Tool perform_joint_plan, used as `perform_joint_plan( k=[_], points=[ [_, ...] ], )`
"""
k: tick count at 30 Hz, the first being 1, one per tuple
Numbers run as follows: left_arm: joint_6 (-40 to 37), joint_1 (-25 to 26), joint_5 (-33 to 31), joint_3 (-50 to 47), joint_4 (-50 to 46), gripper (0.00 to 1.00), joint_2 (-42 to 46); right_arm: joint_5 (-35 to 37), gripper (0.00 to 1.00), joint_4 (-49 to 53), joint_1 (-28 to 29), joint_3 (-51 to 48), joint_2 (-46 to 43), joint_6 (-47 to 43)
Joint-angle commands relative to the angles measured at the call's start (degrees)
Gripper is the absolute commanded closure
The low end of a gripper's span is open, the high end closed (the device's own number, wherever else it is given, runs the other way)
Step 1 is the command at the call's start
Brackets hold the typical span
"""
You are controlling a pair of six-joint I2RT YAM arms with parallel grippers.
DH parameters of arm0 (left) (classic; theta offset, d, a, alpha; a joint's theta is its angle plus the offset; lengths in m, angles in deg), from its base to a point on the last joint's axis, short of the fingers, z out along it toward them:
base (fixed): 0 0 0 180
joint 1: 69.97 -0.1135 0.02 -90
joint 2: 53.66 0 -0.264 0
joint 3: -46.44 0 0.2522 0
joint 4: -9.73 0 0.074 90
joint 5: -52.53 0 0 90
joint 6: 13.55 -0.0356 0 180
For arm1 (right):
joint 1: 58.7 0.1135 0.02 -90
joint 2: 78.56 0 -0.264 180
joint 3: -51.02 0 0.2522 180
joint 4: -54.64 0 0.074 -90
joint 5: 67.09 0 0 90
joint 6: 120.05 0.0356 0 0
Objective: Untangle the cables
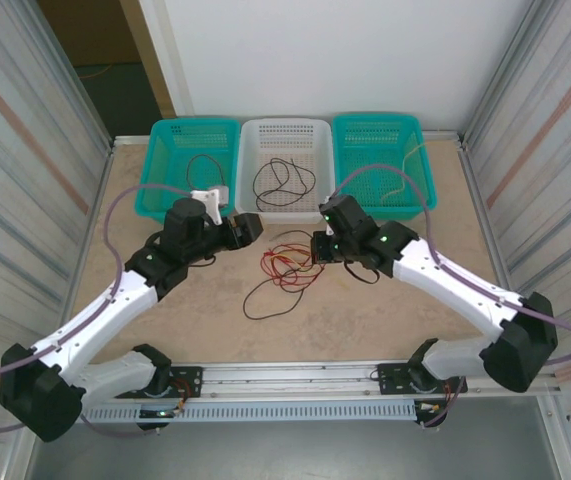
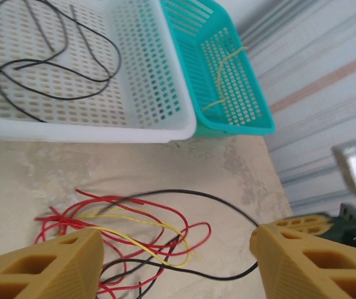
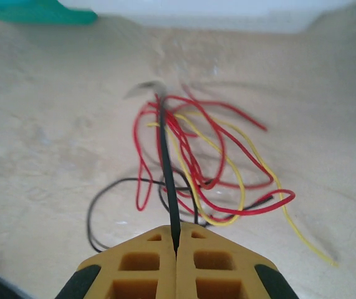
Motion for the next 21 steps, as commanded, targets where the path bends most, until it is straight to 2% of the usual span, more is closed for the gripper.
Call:
perform_joint_plan(
  k=[1, 8, 14, 21],
  points=[
    [-2.6, 2.5, 1.7, 0.3, 3.1, 0.3, -1.5, -2.1, 1.0, -0.7, 0.3, 2.4, -1.7, -2.4],
    [-4.4, 5.6, 1.1, 1.5, 3.0, 0.27, -3.4, -2.7, 1.0, -1.5, 0.4, 5.7, -4.8, -3.5],
    [-2.9, 5.7, 5.8, -1.8, 12.3, 0.21, -1.3, -4.4, 1.0, -2.3, -0.9, 9.0, -7.7, -2.3],
    [-5.0, 5.8, 9.3, -1.2, 17.1, 0.18, -1.6, -13.3, 1.0, -9.1, -6.1, 11.0, -10.7, 2.8]
  ],
)
